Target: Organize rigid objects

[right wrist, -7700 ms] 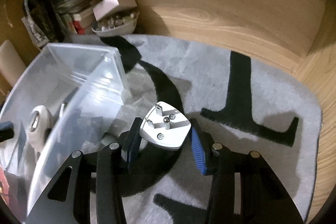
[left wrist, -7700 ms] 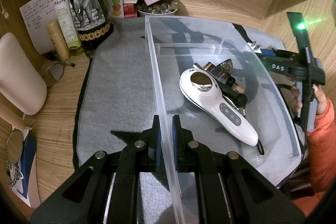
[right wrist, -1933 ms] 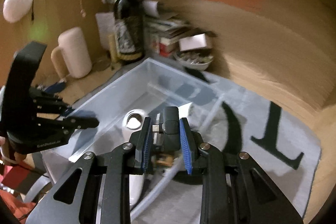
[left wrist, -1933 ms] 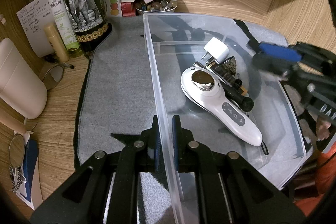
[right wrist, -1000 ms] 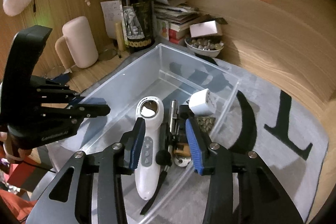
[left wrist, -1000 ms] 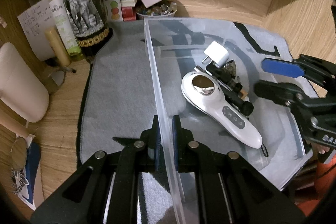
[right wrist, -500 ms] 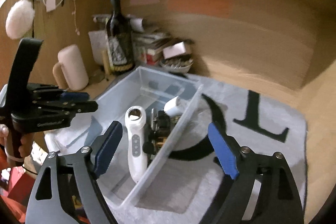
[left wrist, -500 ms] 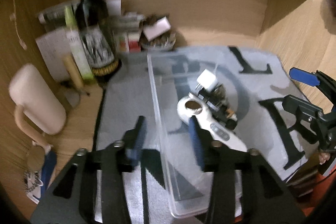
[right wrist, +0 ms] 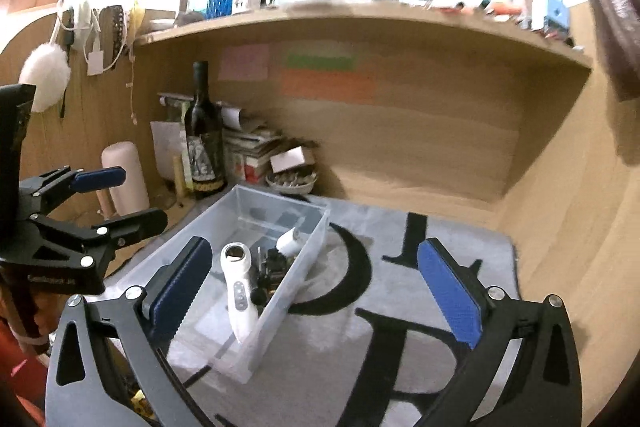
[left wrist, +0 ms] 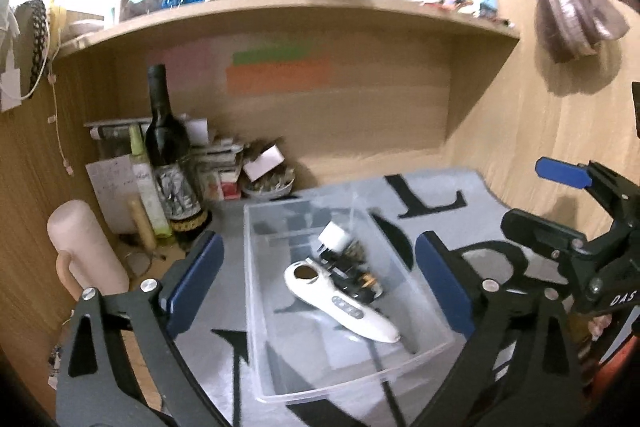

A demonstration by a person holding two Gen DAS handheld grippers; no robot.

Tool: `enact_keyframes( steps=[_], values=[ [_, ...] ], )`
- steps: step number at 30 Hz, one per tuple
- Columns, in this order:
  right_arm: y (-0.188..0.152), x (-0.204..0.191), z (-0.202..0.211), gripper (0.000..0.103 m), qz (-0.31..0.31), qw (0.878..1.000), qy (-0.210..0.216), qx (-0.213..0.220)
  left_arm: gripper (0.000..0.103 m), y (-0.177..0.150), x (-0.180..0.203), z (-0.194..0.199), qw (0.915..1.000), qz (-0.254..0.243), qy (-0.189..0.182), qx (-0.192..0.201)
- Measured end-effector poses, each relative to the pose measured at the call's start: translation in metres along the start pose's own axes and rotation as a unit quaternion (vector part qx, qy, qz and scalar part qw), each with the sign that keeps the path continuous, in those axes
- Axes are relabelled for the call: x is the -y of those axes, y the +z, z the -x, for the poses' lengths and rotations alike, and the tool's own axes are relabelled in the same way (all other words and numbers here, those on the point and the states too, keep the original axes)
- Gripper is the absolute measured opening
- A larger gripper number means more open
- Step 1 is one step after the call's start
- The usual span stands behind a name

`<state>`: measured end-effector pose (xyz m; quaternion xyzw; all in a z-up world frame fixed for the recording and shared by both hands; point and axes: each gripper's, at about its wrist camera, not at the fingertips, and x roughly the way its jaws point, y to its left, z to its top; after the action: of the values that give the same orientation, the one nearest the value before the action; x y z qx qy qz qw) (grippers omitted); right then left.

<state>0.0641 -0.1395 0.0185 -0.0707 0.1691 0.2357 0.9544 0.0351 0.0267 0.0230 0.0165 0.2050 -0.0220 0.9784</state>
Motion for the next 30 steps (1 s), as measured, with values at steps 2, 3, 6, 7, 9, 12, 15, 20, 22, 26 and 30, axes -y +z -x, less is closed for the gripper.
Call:
enact_keyframes(
  steps=[2, 3, 6, 7, 9, 12, 15, 20, 22, 26, 30],
  values=[
    [-0.002, 0.000, 0.008, 0.103, -0.002, 1.000, -0.008, 0.010, 0.100, -0.001, 0.003, 0.006, 0.9999, 0.003, -0.004, 0.015],
    [-0.003, 0.000, 0.012, 0.103, -0.004, 1.000, -0.012, 0.015, 0.101, -0.002, 0.005, 0.008, 0.9998, 0.005, -0.006, 0.021],
    [-0.006, 0.003, 0.021, 0.103, -0.013, 0.999, -0.024, 0.028, 0.101, -0.005, 0.009, 0.012, 0.9992, 0.006, -0.004, 0.038],
    [-0.006, 0.004, 0.023, 0.103, -0.016, 0.999, -0.024, 0.030, 0.101, -0.005, 0.010, 0.013, 0.9991, 0.006, -0.003, 0.042],
    [-0.006, 0.006, 0.024, 0.103, -0.024, 0.999, -0.025, 0.032, 0.101, -0.006, 0.012, 0.014, 0.9988, 0.007, -0.004, 0.048],
    [-0.007, 0.008, 0.024, 0.103, -0.030, 0.998, -0.032, 0.035, 0.102, -0.008, 0.015, 0.014, 0.9986, 0.005, -0.005, 0.052],
    [-0.007, 0.008, 0.025, 0.103, -0.032, 0.998, -0.033, 0.035, 0.102, -0.008, 0.015, 0.014, 0.9983, 0.002, 0.002, 0.058],
    [-0.008, 0.009, 0.024, 0.103, -0.032, 0.998, -0.036, 0.034, 0.102, -0.007, 0.012, 0.010, 0.9983, 0.008, 0.001, 0.057],
    [-0.008, 0.009, 0.023, 0.103, -0.033, 0.998, -0.037, 0.033, 0.102, -0.006, 0.011, 0.007, 0.9984, 0.010, 0.001, 0.056],
    [-0.008, 0.011, 0.022, 0.103, -0.034, 0.998, -0.038, 0.032, 0.102, -0.006, 0.011, 0.004, 0.9985, 0.009, 0.001, 0.054],
    [-0.009, 0.014, 0.021, 0.103, -0.037, 0.998, -0.038, 0.030, 0.102, -0.006, 0.011, 0.001, 0.9986, 0.009, -0.003, 0.052]
  ],
)
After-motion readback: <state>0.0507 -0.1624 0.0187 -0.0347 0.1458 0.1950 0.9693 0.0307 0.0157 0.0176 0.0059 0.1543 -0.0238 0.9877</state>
